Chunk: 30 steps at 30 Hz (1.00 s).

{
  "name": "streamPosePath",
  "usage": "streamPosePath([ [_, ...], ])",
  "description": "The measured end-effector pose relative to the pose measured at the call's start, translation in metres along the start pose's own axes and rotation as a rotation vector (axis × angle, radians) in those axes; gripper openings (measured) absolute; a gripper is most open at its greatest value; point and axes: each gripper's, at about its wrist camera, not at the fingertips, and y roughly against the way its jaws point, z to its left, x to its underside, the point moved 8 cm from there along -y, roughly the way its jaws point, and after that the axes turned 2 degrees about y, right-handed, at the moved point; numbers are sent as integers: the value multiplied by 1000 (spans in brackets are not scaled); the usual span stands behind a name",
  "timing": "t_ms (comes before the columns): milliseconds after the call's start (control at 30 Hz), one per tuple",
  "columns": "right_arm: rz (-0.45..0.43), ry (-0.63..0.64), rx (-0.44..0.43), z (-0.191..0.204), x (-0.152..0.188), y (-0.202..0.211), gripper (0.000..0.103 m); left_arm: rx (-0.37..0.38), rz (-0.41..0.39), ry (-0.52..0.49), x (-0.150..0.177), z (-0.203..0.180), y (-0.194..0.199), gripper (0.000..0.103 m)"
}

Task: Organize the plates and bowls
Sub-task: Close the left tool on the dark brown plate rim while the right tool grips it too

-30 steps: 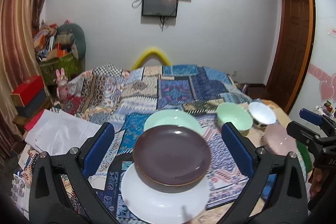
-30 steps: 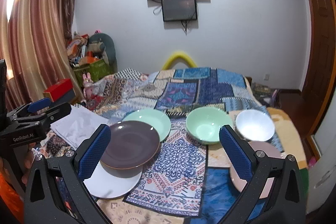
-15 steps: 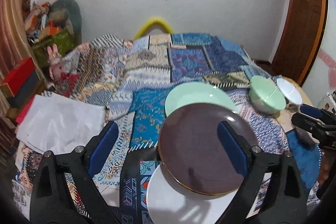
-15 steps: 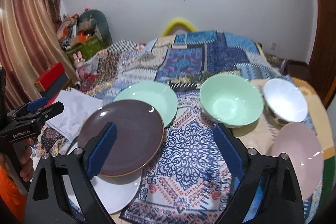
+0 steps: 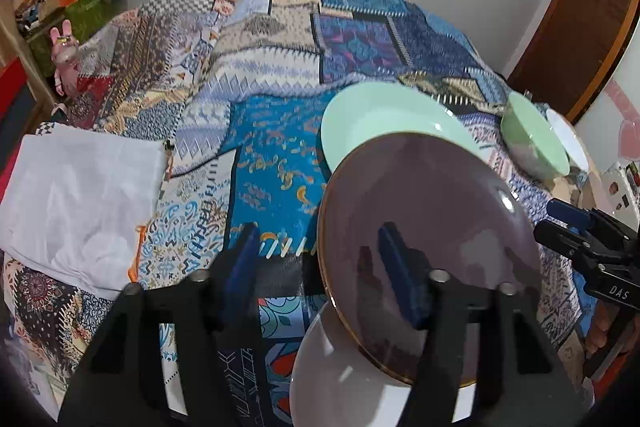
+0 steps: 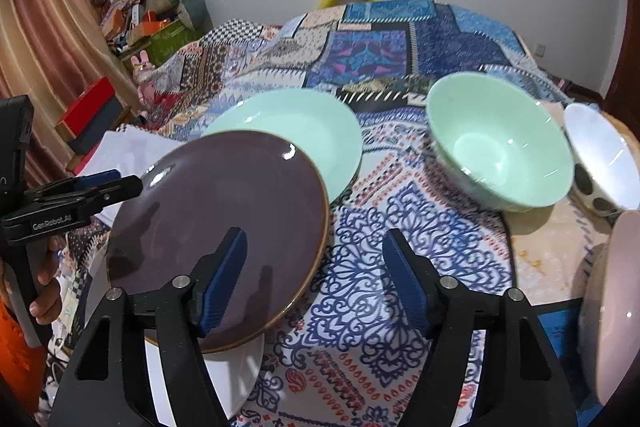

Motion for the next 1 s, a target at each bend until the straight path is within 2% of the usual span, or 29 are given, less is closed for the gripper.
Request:
streamPosePath([
  [67,16,-4,-15,2,2,-4,59,4,17,0,3,0,-4,41],
  [167,34,-9,-38,5,5,-9,52,40,51,5,7,-2,-10,35],
  [633,88,-105,-141,2,14,-21,25,99,114,-21,10,-16,-18,34],
  [1000,71,-97,-128,1,12,-19,24,76,102,-48,10,-19,-14,33],
])
